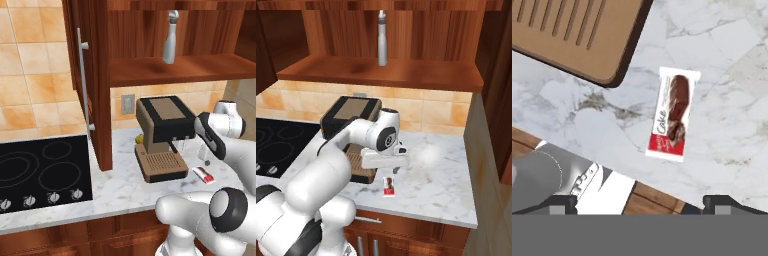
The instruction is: Pick the bar and boxed food from the counter and place them in the cabinets closest to them.
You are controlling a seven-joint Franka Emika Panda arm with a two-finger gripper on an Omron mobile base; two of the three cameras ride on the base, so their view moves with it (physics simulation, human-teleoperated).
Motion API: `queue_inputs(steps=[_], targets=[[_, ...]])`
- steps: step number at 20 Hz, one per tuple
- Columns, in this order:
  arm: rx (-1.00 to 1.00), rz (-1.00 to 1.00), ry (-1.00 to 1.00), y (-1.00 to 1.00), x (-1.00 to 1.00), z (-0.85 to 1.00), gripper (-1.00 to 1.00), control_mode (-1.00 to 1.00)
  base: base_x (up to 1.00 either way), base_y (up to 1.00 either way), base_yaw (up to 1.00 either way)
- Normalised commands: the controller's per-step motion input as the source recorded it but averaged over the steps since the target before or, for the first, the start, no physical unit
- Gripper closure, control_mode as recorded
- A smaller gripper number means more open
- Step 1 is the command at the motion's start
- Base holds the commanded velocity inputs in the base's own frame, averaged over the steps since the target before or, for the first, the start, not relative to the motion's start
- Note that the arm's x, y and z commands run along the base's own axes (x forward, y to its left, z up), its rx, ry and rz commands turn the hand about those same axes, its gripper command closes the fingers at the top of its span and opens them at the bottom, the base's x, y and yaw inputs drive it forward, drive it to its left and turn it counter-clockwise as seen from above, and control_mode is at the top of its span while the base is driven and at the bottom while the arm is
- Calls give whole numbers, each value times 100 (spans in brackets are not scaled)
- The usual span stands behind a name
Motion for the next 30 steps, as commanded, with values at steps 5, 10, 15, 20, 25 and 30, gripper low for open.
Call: queue_inputs(steps=[5,10,15,20,25,30], targets=[[0,4,-1,-11,10,-42,-100,-100,0,0,0],[1,0,-7,-3,10,-22,-100,-100,0,0,0],[4,-1,-5,0,9,-11,-100,-100,0,0,0],[4,-4,-3,0,6,-7,-100,-100,0,0,0],[0,-5,-2,0,3,-1,-100,-100,0,0,0],[0,-4,-4,0,4,0,-100,-100,0,0,0]])
